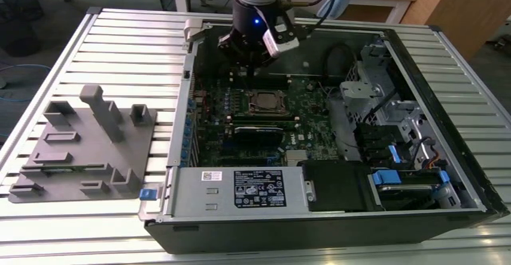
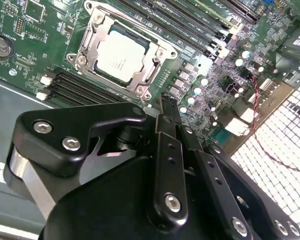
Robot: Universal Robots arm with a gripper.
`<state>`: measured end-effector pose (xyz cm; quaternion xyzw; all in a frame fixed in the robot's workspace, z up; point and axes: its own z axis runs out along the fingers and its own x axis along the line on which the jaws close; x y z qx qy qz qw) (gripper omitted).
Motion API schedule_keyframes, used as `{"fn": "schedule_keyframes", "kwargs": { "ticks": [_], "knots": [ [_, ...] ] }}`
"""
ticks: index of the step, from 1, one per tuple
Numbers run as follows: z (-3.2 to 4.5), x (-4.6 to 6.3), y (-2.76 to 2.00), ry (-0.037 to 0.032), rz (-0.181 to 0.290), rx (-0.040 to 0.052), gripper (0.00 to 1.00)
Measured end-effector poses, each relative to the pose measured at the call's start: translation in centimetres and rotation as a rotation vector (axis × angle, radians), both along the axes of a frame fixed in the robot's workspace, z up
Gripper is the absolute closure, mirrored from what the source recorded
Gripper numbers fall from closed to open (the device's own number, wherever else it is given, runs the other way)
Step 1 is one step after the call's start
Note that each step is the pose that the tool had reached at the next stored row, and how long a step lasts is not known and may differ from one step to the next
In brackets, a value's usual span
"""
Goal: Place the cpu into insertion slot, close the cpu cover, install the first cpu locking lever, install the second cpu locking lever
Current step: 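Install the first cpu locking lever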
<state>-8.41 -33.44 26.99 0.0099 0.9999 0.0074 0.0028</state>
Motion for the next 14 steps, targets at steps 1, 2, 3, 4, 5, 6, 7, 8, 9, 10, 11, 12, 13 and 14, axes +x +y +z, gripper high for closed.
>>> {"fn": "schedule_keyframes", "kwargs": {
  "ticks": [1, 2, 3, 4, 5, 6, 7, 8, 9, 10, 11, 12, 13, 14],
  "knots": [
    [0.08, 0.00, 0.00, 0.0000, 0.000, -0.0001, 0.89],
    [0.15, 0.00, 0.00, 0.0000, 0.000, -0.0001, 0.89],
    [0.22, 0.00, 0.00, 0.0000, 0.000, 0.0000, 0.89],
    [0.29, 0.00, 0.00, 0.0000, 0.000, -0.0001, 0.89],
    [0.37, 0.00, 0.00, 0.0000, 0.000, -0.0001, 0.89],
    [0.44, 0.00, 0.00, 0.0000, 0.000, 0.0000, 0.89],
    [0.52, 0.00, 0.00, 0.0000, 0.000, 0.0000, 0.89],
    [0.59, 0.00, 0.00, 0.0000, 0.000, -0.0001, 0.89],
    [0.66, 0.00, 0.00, 0.0000, 0.000, 0.0000, 0.89],
    [0.74, 0.00, 0.00, 0.0000, 0.000, 0.0000, 0.89],
    [0.81, 0.00, 0.00, 0.0000, 0.000, 0.0001, 0.89],
    [0.89, 0.00, 0.00, 0.0000, 0.000, 0.0000, 0.89],
    [0.96, 0.00, 0.00, 0.0000, 0.000, 0.0000, 0.89],
    [1.03, 0.00, 0.00, 0.0000, 0.000, 0.0000, 0.89]
  ]
}}
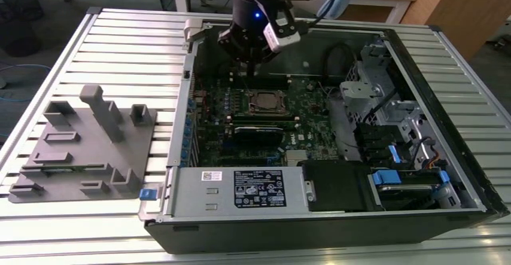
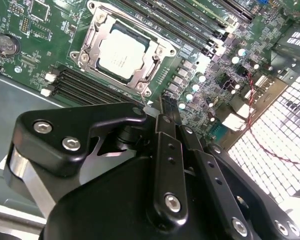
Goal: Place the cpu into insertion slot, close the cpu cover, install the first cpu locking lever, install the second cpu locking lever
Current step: 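Install the first cpu locking lever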
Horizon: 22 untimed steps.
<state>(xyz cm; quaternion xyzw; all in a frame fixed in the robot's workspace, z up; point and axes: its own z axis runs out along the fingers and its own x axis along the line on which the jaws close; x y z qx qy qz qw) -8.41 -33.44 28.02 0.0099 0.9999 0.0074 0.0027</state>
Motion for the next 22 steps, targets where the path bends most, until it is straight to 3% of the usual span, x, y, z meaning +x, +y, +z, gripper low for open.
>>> {"fn": "schedule_keyframes", "kwargs": {
  "ticks": [22],
  "knots": [
    [0.09, -0.87, 0.02, -0.0012, 0.000, 0.0000, 0.89]
  ]
}}
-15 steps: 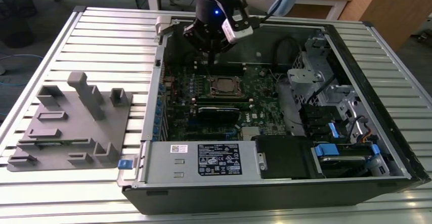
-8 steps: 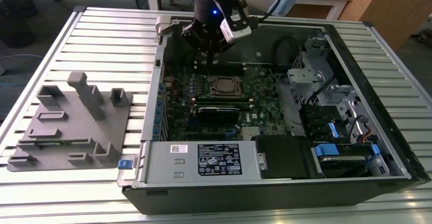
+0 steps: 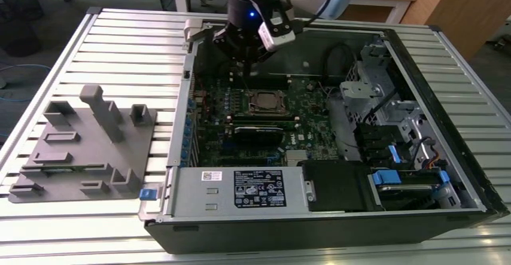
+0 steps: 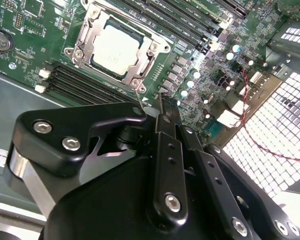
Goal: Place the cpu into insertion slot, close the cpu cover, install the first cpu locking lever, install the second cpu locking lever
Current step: 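Install the first cpu locking lever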
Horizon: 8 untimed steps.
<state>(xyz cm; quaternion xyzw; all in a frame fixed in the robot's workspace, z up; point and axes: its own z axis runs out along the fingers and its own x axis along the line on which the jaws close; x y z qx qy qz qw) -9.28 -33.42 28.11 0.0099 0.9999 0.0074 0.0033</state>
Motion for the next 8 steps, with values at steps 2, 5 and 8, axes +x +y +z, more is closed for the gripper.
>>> {"fn": "schedule_keyframes", "kwargs": {
  "ticks": [2, 5, 8],
  "knots": [
    [-0.01, -0.22, 0.01, -0.0001, 0.000, 0.0000, 0.89],
    [-0.06, -0.61, 0.03, -0.0004, 0.000, 0.0000, 0.89],
    [-0.14, -1.09, 0.07, -0.0007, 0.000, 0.0000, 0.89]
  ]
}}
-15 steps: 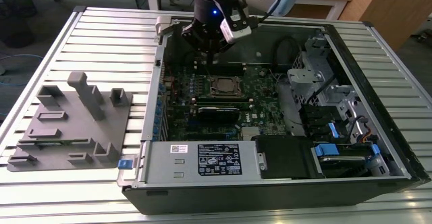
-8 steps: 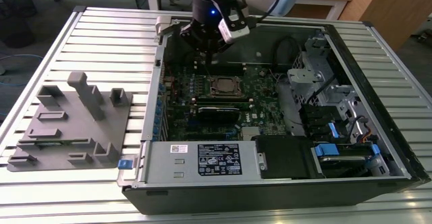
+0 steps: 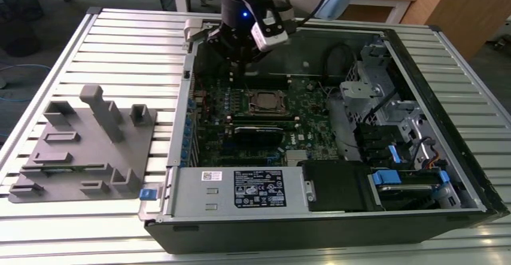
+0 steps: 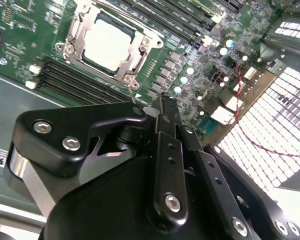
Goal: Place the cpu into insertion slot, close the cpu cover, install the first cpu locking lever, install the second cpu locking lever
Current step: 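Install the first cpu locking lever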
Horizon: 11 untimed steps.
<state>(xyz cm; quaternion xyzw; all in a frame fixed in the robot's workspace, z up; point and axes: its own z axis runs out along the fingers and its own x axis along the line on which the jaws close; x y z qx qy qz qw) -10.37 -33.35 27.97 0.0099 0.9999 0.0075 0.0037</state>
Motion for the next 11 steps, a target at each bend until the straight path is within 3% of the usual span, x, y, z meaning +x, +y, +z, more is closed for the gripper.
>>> {"fn": "schedule_keyframes", "kwargs": {
  "ticks": [11],
  "knots": [
    [-0.70, -1.2, 0.18, -0.0001, 0.000, 0.0000, 0.89]
  ]
}}
